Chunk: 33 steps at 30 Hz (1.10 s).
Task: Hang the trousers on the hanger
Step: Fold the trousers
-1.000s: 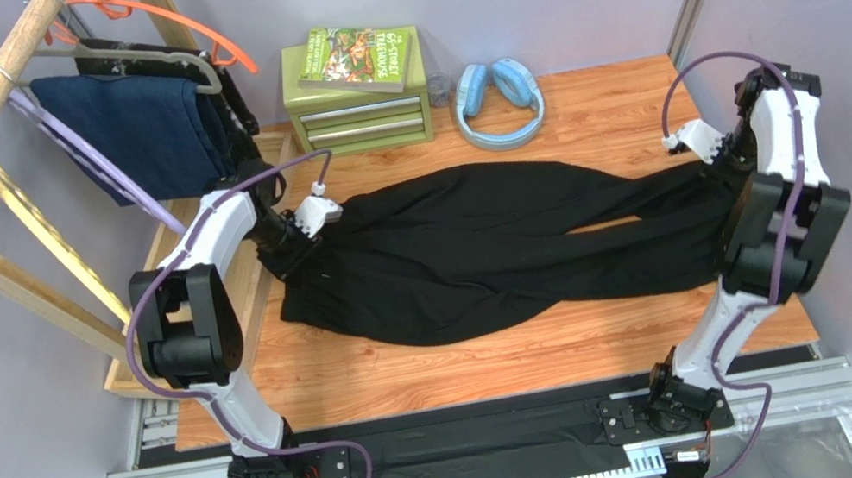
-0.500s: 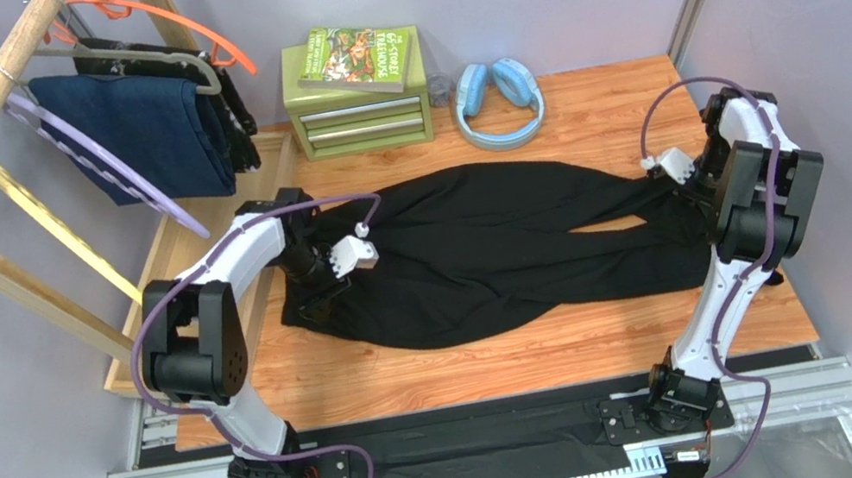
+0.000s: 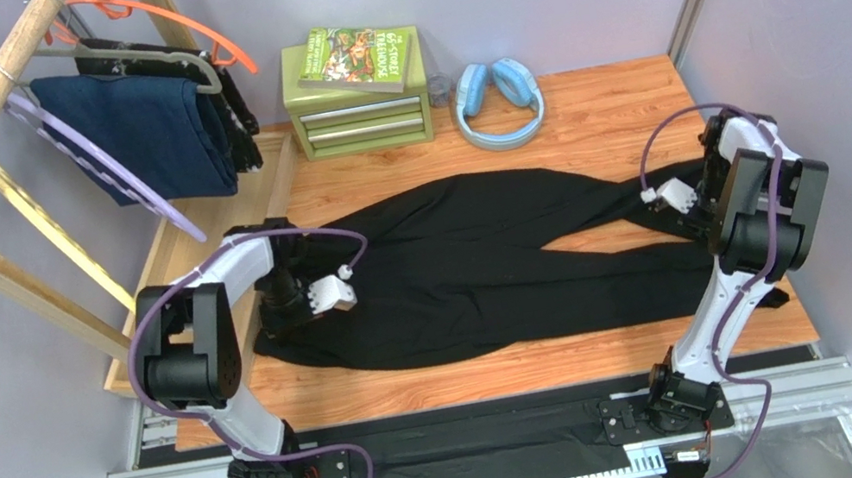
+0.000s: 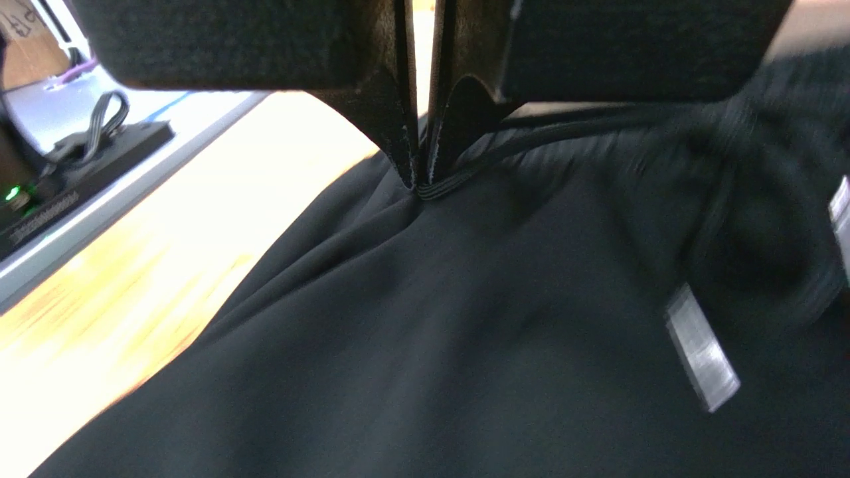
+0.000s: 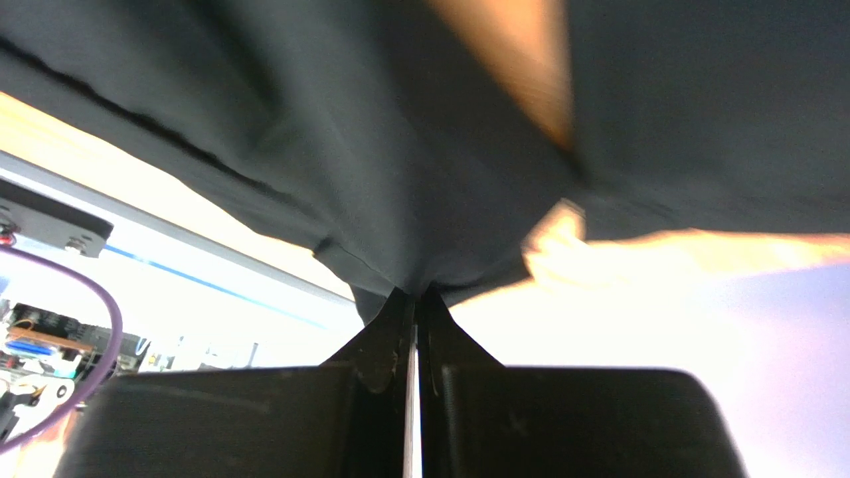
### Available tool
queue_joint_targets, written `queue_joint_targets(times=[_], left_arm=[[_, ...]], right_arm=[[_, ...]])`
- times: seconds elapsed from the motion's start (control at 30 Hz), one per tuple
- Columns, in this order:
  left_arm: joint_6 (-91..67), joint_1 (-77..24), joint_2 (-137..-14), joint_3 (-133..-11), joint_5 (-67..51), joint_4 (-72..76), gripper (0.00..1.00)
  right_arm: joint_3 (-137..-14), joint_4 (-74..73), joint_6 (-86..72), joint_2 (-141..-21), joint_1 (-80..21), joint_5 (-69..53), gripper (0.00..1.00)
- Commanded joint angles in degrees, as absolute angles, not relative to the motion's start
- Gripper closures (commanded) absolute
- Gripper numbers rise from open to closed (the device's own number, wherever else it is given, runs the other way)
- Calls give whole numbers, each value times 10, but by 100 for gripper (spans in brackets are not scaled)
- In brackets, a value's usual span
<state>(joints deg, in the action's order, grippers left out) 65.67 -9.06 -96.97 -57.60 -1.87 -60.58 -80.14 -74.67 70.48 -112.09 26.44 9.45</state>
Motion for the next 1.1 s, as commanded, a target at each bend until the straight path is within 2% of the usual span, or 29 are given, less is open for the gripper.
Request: queue_joint_targets(times=[0.0, 0.03, 0.13, 0.17, 0.23, 0.27, 0.3, 0.4, 0.63, 0.93, 1.0, 1.07], left_arm=[[701, -72, -947, -654, -37, -655, 87], [694, -73, -947, -664, -49, -661, 85], [673, -80, -951, -698, -77, -682, 78], [669, -83, -950, -701, -79, -683, 75], [661, -83, -943, -708, -96, -692, 67], [655, -83, -932, -709, -101, -692, 64], [651, -83, -926, -710, -113, -692, 59], [630, -85, -902, -712, -142, -688, 52], [568, -119, -904, -714, -158, -663, 51], [524, -135, -920, -713, -170, -621, 50], [522, -135, -921, -708, -171, -617, 50], [525, -135, -920, -702, -168, -610, 50]], right_arm=[[-919, -767, 690, -1181, 262, 103, 100], [-937, -780, 684, -1194, 258, 97, 100], [-962, -758, 662, -1220, 243, 99, 86], [-955, -747, 656, -1221, 239, 104, 69], [-954, -742, 642, -1216, 236, 104, 52], [-956, -743, 639, -1210, 237, 102, 28], [-958, -742, 638, -1202, 243, 99, 21], [-974, -748, 635, -1156, 262, 74, 18], [-914, -786, 642, -1100, 298, 82, 24], [-879, -706, 594, -1165, 316, 120, 25], [-887, -702, 589, -1190, 316, 129, 28], [-899, -698, 588, -1201, 316, 136, 35]])
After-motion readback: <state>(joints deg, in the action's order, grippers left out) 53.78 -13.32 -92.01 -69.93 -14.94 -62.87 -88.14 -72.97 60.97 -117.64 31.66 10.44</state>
